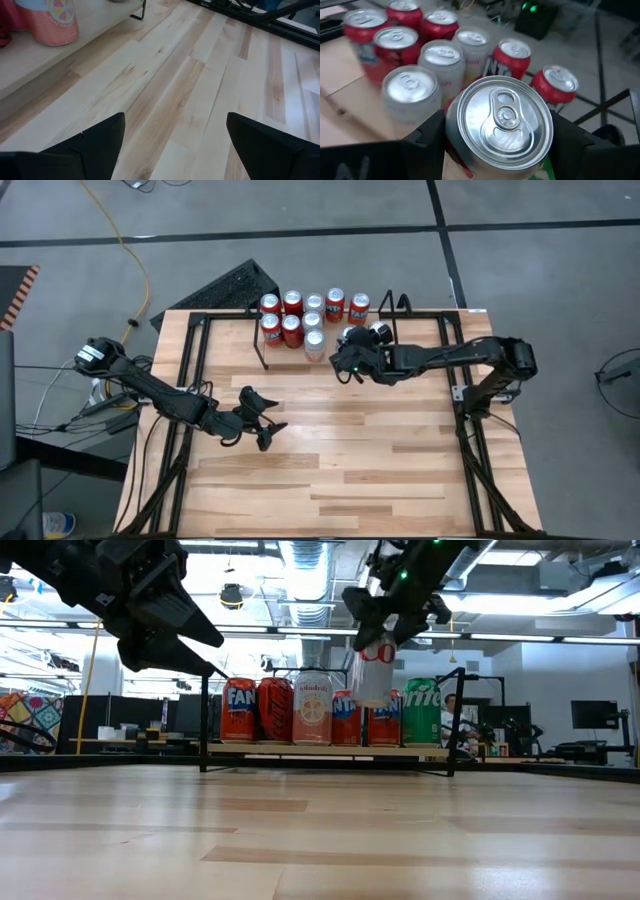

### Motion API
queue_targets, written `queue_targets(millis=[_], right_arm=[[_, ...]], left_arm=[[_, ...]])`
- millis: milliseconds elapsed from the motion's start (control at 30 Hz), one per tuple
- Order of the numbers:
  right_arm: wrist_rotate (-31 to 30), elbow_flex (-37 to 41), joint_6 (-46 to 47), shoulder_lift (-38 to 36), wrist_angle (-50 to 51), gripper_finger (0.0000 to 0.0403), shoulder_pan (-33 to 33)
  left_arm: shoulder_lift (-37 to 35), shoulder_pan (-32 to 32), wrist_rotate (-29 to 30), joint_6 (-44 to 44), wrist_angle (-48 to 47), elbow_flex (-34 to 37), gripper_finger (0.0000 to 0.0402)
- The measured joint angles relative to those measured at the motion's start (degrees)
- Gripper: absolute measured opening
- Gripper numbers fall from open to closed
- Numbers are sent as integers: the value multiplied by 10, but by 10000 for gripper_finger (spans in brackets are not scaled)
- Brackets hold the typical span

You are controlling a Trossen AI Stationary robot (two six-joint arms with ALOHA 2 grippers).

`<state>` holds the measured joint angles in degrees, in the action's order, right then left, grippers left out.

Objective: Place canned beverage on shelf
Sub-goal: Put the red silver soda can on the shelf

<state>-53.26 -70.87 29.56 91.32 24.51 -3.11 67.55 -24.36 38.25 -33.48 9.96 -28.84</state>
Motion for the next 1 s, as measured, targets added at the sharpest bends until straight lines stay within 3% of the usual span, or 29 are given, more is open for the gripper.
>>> queue_targets(millis=[267, 600, 833, 1000], right_arm=[[-11, -2, 7, 45, -21, 245, -8], [-45, -103, 65, 122, 94, 244, -12], [-47, -181, 200, 173, 247, 243, -15], [-54, -185, 315, 185, 300, 243, -19]], left_arm=[[0, 0, 6, -7, 0, 0, 334], [0, 0, 11, -9, -3, 0, 334], [0, 0, 11, -15, -2, 0, 334], [0, 0, 6, -17, -2, 0, 334]])
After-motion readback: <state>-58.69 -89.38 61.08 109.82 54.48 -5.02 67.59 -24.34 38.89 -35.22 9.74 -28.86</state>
